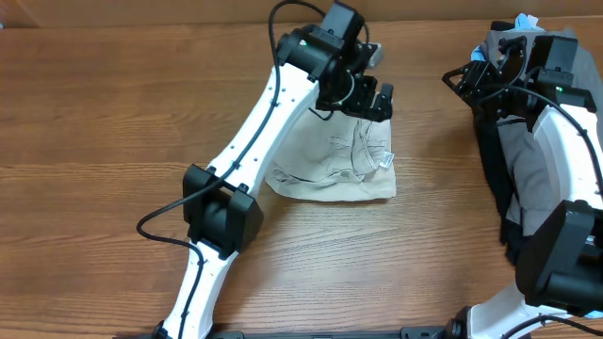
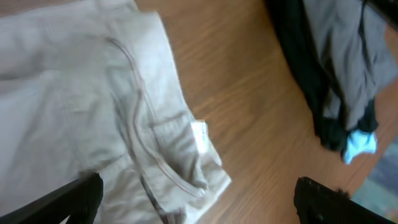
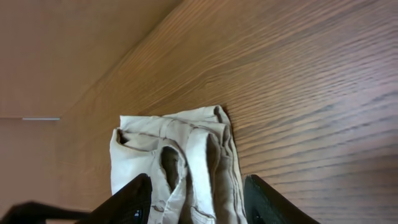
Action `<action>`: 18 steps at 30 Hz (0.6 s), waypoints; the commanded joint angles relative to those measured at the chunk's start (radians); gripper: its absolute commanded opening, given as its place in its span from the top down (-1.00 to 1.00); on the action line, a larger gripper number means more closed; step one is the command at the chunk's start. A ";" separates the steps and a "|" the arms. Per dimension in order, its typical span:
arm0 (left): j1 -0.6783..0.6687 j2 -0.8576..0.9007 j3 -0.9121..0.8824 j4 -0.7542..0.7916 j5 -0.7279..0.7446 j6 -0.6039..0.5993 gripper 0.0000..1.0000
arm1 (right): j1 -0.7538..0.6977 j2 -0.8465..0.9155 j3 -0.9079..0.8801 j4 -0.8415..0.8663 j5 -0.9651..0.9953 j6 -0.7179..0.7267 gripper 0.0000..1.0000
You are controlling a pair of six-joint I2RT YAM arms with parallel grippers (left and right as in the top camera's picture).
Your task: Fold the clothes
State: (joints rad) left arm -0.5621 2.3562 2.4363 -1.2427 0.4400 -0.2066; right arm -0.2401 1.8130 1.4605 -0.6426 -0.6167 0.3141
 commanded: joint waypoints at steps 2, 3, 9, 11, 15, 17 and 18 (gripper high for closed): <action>-0.023 -0.015 -0.012 -0.102 -0.188 0.119 -0.99 | -0.032 -0.003 0.013 -0.003 -0.004 -0.008 -0.10; -0.023 -0.014 -0.019 -0.125 -0.184 0.205 -1.00 | -0.037 -0.003 0.013 -0.006 -0.001 -0.008 -0.11; -0.076 -0.013 -0.098 -0.198 -0.377 0.424 -0.99 | -0.052 -0.002 0.013 -0.052 0.039 -0.023 -0.18; -0.093 -0.013 -0.123 -0.198 -0.364 0.448 -1.00 | -0.052 -0.002 0.013 -0.071 0.040 -0.034 -0.19; -0.128 -0.013 -0.175 -0.204 -0.363 0.530 -1.00 | -0.052 -0.002 0.013 -0.087 0.055 -0.034 -0.19; -0.148 -0.013 -0.208 -0.199 -0.366 0.572 -1.00 | -0.052 -0.002 0.013 -0.093 0.056 -0.034 -0.19; -0.160 -0.013 -0.232 -0.192 -0.370 0.597 -1.00 | -0.052 -0.003 0.013 -0.096 0.058 -0.034 -0.19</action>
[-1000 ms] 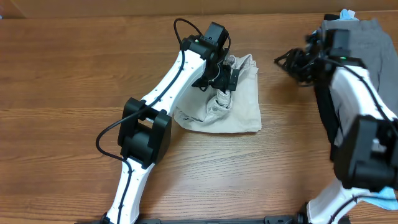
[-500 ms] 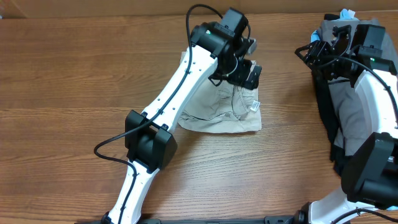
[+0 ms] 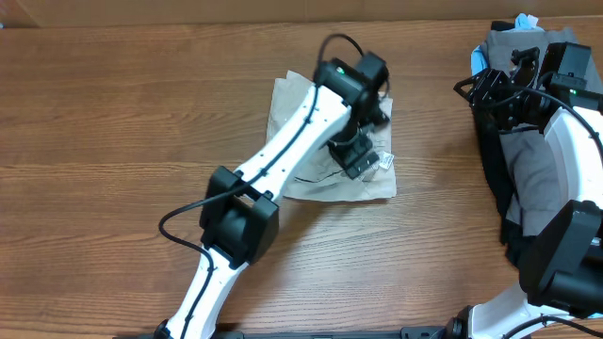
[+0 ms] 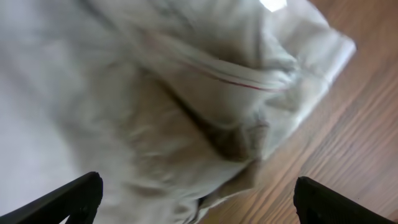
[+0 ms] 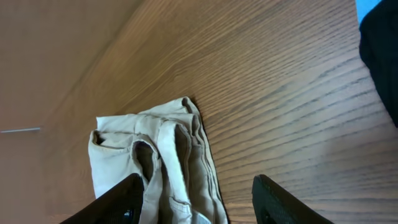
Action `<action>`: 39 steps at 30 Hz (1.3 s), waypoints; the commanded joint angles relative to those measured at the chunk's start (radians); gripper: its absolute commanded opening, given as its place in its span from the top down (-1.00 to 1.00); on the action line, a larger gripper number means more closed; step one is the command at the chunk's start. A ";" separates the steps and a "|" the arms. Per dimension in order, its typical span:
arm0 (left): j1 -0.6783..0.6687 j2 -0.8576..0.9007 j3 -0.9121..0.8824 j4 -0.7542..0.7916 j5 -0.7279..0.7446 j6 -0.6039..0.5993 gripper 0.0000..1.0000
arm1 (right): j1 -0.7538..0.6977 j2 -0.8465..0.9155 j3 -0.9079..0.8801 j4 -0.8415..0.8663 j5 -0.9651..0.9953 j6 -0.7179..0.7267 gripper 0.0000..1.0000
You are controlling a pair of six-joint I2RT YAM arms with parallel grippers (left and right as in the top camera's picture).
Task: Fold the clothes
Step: 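Drag the folded shorts to the upper left table corner with the left gripper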
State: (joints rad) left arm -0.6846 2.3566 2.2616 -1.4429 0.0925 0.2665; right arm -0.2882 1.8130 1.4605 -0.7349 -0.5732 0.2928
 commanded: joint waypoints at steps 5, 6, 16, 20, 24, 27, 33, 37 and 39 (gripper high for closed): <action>-0.074 -0.013 -0.159 0.058 -0.063 0.175 -1.00 | -0.004 -0.003 0.013 -0.016 0.021 -0.013 -0.19; -0.077 -0.013 -0.179 0.073 -0.077 0.175 -1.00 | -0.004 -0.003 0.013 -0.017 0.024 -0.013 -0.20; -0.084 -0.005 -0.356 0.351 -0.174 0.185 -0.88 | -0.004 -0.003 0.013 -0.039 0.042 -0.013 -0.19; -0.089 -0.005 -0.438 0.439 -0.189 0.256 -0.61 | -0.004 -0.003 0.013 -0.043 0.049 -0.013 -0.20; -0.081 -0.005 -0.467 0.528 -0.320 0.230 0.07 | -0.004 -0.003 0.013 -0.044 0.050 -0.013 -0.20; -0.044 -0.005 -0.465 0.599 -0.428 0.118 0.18 | -0.004 -0.003 0.013 -0.049 0.051 -0.013 -0.20; 0.163 -0.005 -0.465 0.693 -0.438 -0.107 0.83 | -0.004 -0.003 0.013 -0.066 0.087 -0.013 -0.19; 0.324 -0.005 -0.465 0.721 -0.410 -0.219 0.92 | -0.004 -0.002 0.013 -0.065 0.087 -0.012 -0.20; 0.430 -0.005 -0.465 0.732 -0.366 -0.303 0.91 | -0.004 -0.003 0.013 -0.066 0.087 -0.012 -0.19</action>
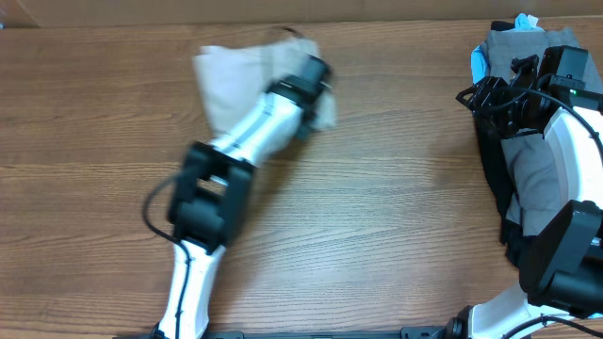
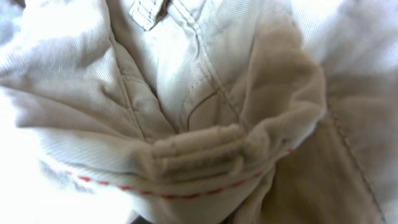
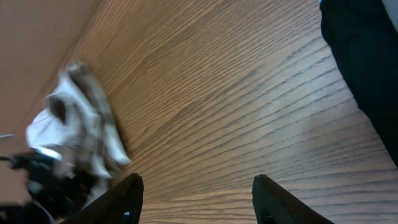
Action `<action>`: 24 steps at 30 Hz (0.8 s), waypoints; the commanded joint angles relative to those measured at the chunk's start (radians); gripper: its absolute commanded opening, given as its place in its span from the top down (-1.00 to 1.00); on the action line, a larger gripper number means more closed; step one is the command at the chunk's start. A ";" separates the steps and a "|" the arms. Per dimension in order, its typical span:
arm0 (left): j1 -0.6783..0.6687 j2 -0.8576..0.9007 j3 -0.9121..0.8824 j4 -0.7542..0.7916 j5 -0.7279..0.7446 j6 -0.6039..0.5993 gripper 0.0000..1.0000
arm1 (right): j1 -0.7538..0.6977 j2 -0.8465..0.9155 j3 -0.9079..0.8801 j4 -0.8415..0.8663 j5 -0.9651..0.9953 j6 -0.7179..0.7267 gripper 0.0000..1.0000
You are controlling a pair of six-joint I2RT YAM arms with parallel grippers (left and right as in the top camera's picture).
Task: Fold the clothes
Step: 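Drag the folded shorts to the upper left table corner with the left gripper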
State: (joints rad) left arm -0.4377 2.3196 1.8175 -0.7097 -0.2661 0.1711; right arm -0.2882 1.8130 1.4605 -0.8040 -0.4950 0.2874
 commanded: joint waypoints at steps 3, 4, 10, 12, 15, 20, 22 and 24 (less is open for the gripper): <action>0.312 0.032 -0.021 0.011 0.079 -0.311 0.91 | -0.003 -0.002 0.013 0.002 0.009 -0.007 -0.20; 0.357 0.032 -0.021 0.018 0.112 -0.348 0.92 | -0.003 -0.002 0.013 0.001 0.009 -0.007 -0.20; 0.559 0.032 -0.021 0.137 0.292 -0.581 0.92 | 0.003 -0.002 0.013 0.002 0.009 -0.006 -0.20; 0.619 0.032 -0.022 0.232 0.346 -0.626 0.91 | 0.011 -0.002 0.013 0.001 0.009 -0.006 -0.20; 0.639 0.032 -0.022 0.353 0.336 -0.625 0.91 | 0.025 -0.002 0.013 0.003 0.010 -0.007 -0.20; 0.629 0.032 -0.022 0.482 0.336 -0.592 0.34 | 0.044 -0.002 0.013 0.010 0.028 -0.003 -0.21; 0.621 0.029 -0.021 0.560 0.338 -0.505 -0.38 | 0.053 -0.002 0.013 0.008 0.035 -0.004 -0.22; 0.619 0.019 -0.014 0.572 0.338 -0.456 -0.96 | 0.053 -0.002 0.013 0.005 0.035 -0.004 -0.22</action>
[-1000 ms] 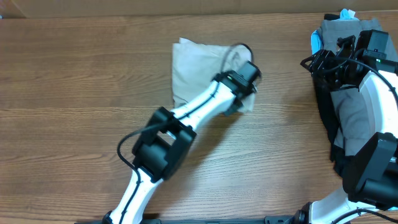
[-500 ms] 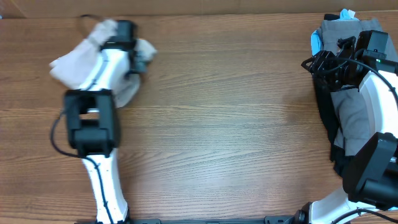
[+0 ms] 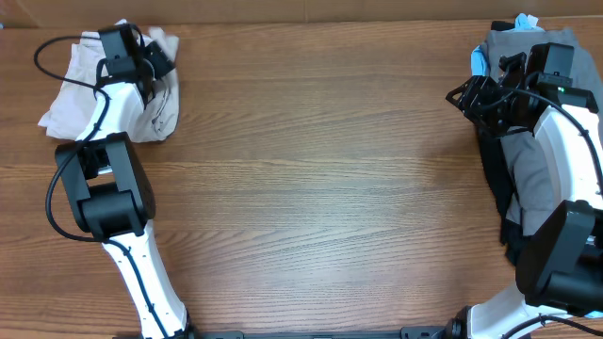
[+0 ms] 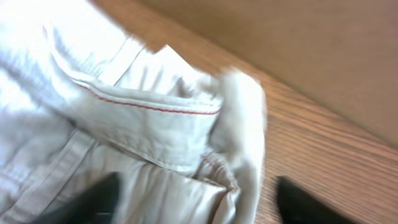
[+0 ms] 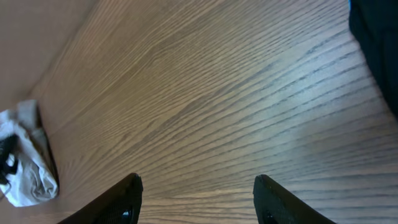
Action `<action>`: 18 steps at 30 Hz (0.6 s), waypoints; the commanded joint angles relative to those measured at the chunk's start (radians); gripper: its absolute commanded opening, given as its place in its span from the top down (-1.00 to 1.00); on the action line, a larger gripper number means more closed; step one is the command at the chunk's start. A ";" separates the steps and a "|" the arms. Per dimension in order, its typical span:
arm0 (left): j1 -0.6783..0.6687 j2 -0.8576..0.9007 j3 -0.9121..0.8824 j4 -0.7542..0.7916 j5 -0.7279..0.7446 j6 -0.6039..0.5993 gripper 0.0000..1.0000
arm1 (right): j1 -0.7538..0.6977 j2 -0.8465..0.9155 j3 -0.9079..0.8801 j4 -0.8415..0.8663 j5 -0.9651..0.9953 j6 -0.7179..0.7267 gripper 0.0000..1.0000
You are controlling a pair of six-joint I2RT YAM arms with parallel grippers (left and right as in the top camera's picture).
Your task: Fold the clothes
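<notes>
A beige garment lies bunched at the table's far left back corner, its red-stitched hem close under the left wrist camera. My left gripper hovers at its right edge, open, fingers blurred either side of the cloth. A pile of dark and grey clothes lies along the right edge. My right gripper stands open beside the pile over bare wood, nothing between its fingers. The right wrist view shows the beige garment far off.
A blue piece of cloth tops the pile at the back right. Dark cloth shows in the right wrist view's corner. The wooden table stretches between the garment and the pile. A cardboard wall runs behind the table.
The beige garment and my left gripper have moved from the back middle-left to the far left corner. The cloth filled the left wrist view then; now the fingers stand apart. The right arm barely moved.
The beige garment lay folded at the table's middle with my left gripper open above its far edge. Then the gripper was down on it. Later the garment was bunched at the gripper further left at the back. Now it lies crumpled in the far left corner.
</notes>
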State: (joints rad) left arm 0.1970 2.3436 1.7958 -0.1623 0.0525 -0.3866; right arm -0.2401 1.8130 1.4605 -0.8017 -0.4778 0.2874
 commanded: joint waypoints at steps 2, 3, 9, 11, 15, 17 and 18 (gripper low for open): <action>-0.016 -0.036 0.024 0.010 0.019 0.129 -1.00 | 0.005 -0.002 0.013 0.002 0.022 -0.007 -0.22; -0.016 -0.050 0.027 0.004 0.019 0.129 -1.00 | 0.005 -0.002 0.013 0.002 0.029 -0.007 -0.22; -0.016 -0.213 0.034 -0.046 0.019 0.152 -0.99 | 0.005 -0.003 0.013 0.035 0.029 -0.073 -0.27; -0.024 -0.314 0.034 -0.096 0.020 0.200 -0.99 | 0.005 -0.011 0.016 0.049 0.029 -0.115 -0.34; -0.045 -0.512 0.034 -0.201 0.023 0.219 -0.99 | 0.006 -0.053 0.047 0.042 0.023 -0.178 -0.67; -0.058 -0.595 0.034 -0.251 0.025 0.219 -1.00 | 0.010 -0.093 0.072 0.029 0.003 -0.229 -0.92; -0.064 -0.628 0.034 -0.273 0.025 0.219 -1.00 | 0.014 -0.123 0.087 0.021 0.006 -0.247 -1.00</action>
State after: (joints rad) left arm 0.1627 1.8698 1.8000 -0.3882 0.0711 -0.2047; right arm -0.2359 1.8069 1.4715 -0.7742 -0.4564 0.1368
